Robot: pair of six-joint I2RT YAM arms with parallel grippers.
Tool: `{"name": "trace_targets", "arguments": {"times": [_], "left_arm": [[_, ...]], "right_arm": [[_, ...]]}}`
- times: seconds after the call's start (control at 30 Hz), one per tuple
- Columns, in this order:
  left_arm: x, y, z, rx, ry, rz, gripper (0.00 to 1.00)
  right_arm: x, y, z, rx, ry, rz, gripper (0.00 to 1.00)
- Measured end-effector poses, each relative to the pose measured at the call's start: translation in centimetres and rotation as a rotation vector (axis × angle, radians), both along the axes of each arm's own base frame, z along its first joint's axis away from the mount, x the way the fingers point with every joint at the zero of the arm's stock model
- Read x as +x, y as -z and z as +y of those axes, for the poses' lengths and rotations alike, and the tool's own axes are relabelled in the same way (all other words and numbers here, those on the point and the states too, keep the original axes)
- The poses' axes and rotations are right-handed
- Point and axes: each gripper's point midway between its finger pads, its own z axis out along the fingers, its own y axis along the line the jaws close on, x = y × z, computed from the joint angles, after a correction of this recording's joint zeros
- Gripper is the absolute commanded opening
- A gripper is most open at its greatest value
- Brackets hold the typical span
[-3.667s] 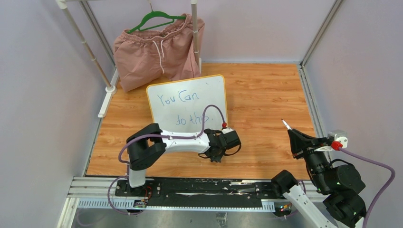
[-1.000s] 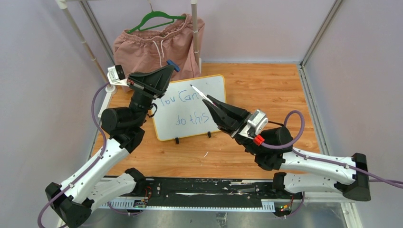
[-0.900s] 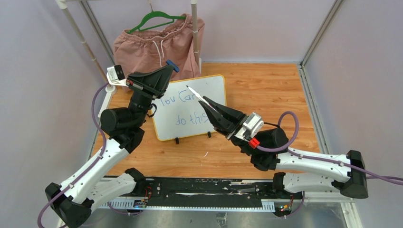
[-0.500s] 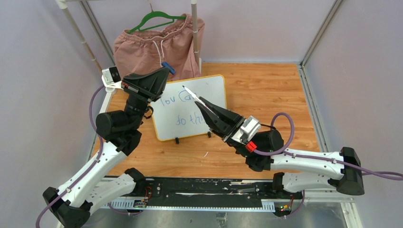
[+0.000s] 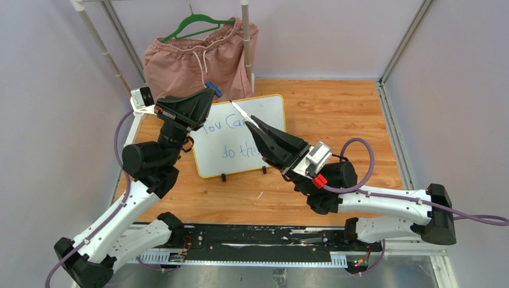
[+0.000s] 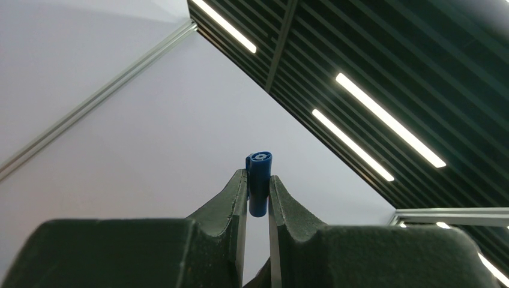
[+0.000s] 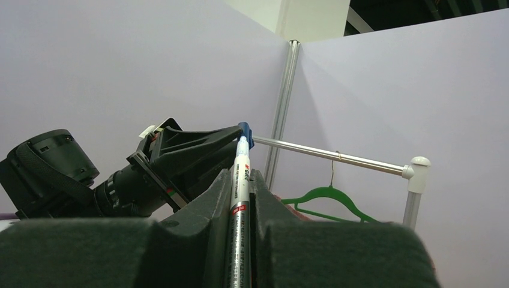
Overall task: Write a sentence on the whiteboard
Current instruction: Close the whiteboard marker at the center of the board.
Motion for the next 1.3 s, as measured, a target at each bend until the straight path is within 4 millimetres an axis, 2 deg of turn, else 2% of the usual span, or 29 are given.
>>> {"name": "trace_targets", "arguments": {"times": [0.43, 1.3], "left_arm": [[-0.8, -0.5, 0.5, -0.010, 0.001, -0.018, 0.00], [-1.2, -0.5, 0.4, -0.001, 0.014, -0.029, 0.00]], "right_arm": [[0.4, 0.6, 1.3, -0.028, -0.001, 0.019, 0.00], [0.5, 0.7, 2.0, -0.027, -0.022, 0.036, 0.00]]}}
